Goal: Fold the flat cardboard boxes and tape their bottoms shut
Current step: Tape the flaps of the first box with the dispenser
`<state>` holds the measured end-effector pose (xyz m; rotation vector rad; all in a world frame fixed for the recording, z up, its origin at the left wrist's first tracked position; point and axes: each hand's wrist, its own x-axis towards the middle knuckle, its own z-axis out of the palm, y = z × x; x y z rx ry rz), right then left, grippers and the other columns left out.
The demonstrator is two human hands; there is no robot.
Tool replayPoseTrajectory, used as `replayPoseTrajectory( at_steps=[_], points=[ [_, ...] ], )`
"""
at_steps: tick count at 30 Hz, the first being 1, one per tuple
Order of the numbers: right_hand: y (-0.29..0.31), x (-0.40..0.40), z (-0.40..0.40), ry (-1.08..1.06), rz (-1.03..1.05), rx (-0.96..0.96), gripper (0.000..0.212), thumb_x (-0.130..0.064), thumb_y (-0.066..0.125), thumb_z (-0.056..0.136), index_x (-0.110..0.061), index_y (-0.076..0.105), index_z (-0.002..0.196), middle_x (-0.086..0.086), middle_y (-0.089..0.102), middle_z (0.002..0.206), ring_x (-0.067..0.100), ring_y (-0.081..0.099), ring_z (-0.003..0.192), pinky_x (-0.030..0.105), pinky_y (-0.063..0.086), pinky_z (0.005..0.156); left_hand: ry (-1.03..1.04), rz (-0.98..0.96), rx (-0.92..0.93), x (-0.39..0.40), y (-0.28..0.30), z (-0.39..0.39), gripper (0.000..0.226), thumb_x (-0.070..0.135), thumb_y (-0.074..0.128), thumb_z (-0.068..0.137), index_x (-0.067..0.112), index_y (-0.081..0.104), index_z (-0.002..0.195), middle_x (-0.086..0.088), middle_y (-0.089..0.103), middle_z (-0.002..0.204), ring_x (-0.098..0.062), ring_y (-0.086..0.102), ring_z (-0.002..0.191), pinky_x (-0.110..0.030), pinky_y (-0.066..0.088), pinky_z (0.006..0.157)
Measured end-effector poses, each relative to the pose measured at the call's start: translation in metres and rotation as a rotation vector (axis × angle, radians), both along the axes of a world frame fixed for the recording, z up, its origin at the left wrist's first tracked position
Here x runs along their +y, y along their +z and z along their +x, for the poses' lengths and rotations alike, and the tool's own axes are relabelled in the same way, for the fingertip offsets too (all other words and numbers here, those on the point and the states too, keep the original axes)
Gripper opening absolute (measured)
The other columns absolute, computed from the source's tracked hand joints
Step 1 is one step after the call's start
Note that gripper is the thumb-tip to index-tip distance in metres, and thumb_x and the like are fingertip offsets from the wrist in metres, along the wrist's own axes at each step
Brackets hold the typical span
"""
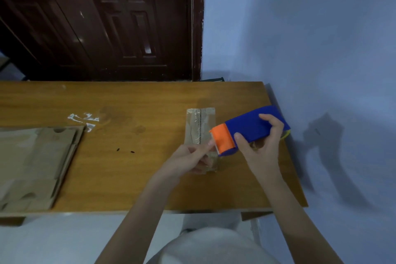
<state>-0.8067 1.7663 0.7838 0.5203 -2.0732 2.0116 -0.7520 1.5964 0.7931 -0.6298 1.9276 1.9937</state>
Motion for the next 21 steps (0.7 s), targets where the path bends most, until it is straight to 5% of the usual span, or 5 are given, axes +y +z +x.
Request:
replayPoseTrajectory(
  at_steps=[5, 10, 12, 15, 21],
  points=[
    [-0.002, -0.003, 0.002, -0.107, -0.194, -0.112, 0.051, -0.011, 0.064, 0.076, -0.023, 0.037, 0.118, -0.006, 0.043, 0.114, -0.007, 0.056, 0.087, 0.016, 0.05, 0.068, -0.133, 0.506, -0.158, -0.008, -0.007, 0.009, 0.08, 0.055, 0.081, 0.054, 0.01, 0.063, 0.116, 0.0, 0.065, 0.069, -0.016, 0.065, 0.075, -0.04, 0.057, 0.077],
    [0.0, 0.003, -0.004, -0.211, -0.289, -0.229, 0.047, -0.035, 0.069, 0.068, -0.039, 0.044, 0.107, 0.018, 0.044, 0.13, 0.02, 0.053, 0.095, 0.03, 0.048, 0.068, 0.013, 0.657, -0.14, -0.024, -0.016, 0.023, 0.067, 0.032, 0.083, 0.064, 0.009, 0.061, 0.123, -0.005, 0.065, 0.094, -0.017, 0.069, 0.086, -0.034, 0.057, 0.069],
    [0.003, 0.008, -0.005, -0.219, -0.248, -0.187, 0.045, -0.028, 0.068, 0.071, -0.038, 0.042, 0.106, 0.01, 0.045, 0.125, 0.013, 0.054, 0.093, 0.027, 0.048, 0.066, 0.102, 0.719, -0.114, -0.026, -0.019, 0.028, 0.074, 0.025, 0.09, 0.053, 0.011, 0.064, 0.121, -0.008, 0.067, 0.106, -0.023, 0.068, 0.096, -0.035, 0.058, 0.066],
    [0.001, 0.01, 0.001, -0.18, -0.187, -0.11, 0.047, -0.013, 0.063, 0.075, -0.029, 0.038, 0.112, -0.01, 0.041, 0.116, -0.007, 0.054, 0.09, 0.018, 0.05, 0.07, 0.19, 0.663, -0.11, -0.022, -0.019, 0.031, 0.049, 0.017, 0.076, 0.067, 0.013, 0.064, 0.115, -0.009, 0.069, 0.109, -0.023, 0.07, 0.092, -0.034, 0.06, 0.064],
    [-0.011, -0.002, 0.017, -0.094, -0.14, -0.104, 0.06, 0.01, 0.064, 0.081, -0.021, 0.034, 0.123, -0.002, 0.047, 0.124, -0.002, 0.059, 0.099, 0.016, 0.051, 0.075, 0.439, 0.364, -0.063, -0.023, -0.026, 0.033, 0.021, 0.017, 0.069, 0.082, 0.007, 0.066, 0.1, -0.007, 0.074, 0.095, -0.019, 0.072, 0.075, -0.026, 0.055, 0.046]
  ],
)
